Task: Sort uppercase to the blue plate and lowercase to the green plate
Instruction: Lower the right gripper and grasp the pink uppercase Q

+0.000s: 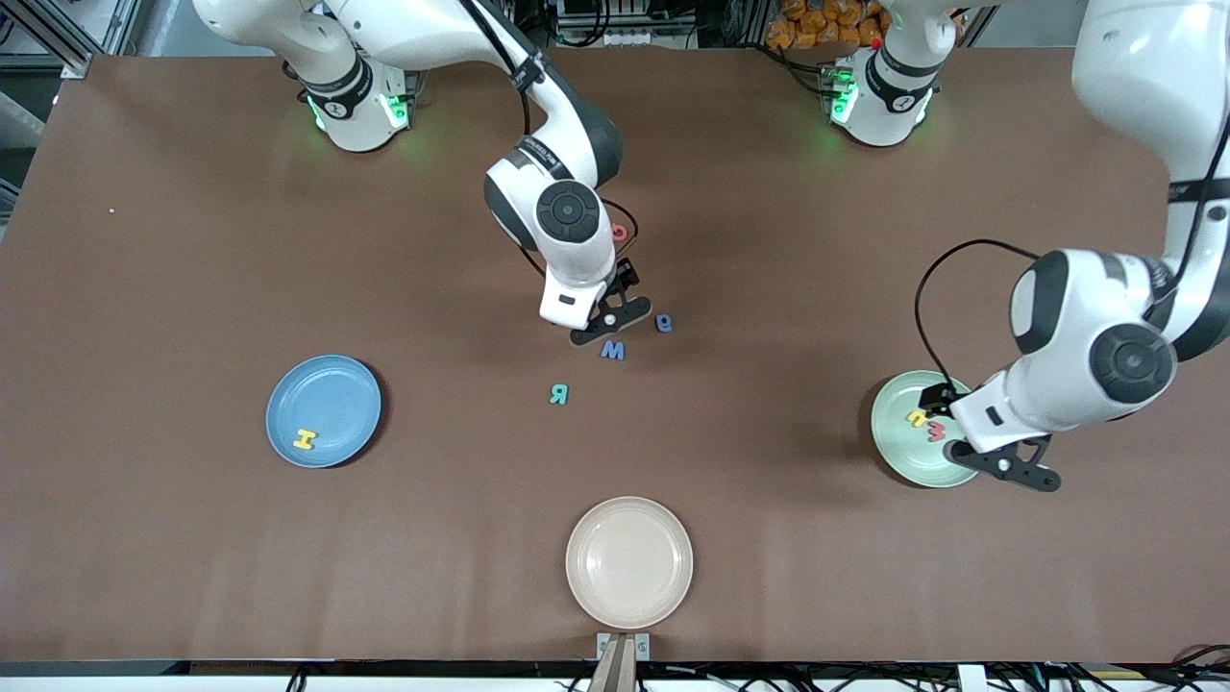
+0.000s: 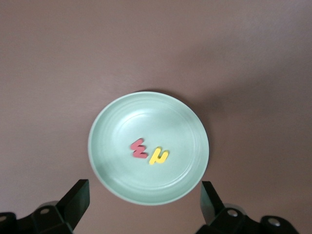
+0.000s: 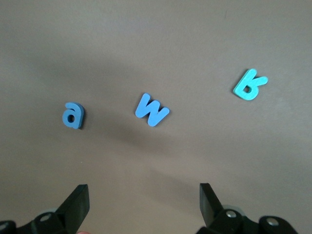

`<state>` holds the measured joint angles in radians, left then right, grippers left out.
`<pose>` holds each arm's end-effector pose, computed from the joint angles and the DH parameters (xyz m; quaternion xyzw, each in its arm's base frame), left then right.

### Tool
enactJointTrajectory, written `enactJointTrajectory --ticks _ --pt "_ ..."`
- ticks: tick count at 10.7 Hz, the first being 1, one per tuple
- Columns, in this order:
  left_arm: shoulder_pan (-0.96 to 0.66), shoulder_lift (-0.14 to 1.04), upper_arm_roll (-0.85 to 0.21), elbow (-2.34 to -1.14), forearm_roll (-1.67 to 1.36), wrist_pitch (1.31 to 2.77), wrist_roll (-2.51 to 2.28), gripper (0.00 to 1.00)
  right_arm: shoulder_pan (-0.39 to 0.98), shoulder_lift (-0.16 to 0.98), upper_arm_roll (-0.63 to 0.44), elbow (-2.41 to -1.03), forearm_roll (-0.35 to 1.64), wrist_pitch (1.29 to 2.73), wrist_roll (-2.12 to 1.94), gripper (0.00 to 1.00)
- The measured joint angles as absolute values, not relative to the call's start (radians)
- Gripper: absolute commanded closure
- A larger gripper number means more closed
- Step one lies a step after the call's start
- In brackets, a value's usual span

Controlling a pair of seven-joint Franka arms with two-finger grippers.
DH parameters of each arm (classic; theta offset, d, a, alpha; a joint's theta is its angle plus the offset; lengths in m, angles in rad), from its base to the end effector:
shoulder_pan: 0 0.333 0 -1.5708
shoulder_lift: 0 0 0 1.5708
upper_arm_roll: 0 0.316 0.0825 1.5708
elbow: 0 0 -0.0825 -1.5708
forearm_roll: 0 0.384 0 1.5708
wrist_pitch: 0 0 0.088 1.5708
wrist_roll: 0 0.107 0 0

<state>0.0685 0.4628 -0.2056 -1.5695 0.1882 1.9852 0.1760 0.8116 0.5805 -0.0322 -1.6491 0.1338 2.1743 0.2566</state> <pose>0.6757 -0.0629 0.3762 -0.9818 0.1851 0.0186 0.0392 0.4774 0.4823 0.2708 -0.9736 -0.2221 0.0460 0.0257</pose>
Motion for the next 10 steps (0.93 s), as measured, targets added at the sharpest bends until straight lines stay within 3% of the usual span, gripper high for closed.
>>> enactJointTrajectory --ticks 7,10 --pt "0.029 0.164 -0.151 -1.558 0.052 1.757 0.012 0.00 0.935 0.555 -0.001 -1.898 0.134 2.389 0.496 0.00" --pt "0.015 0.131 -0.105 -1.507 0.047 1.684 0.004 0.00 0.951 0.553 0.071 -1.972 0.134 2.464 0.648 0.00"
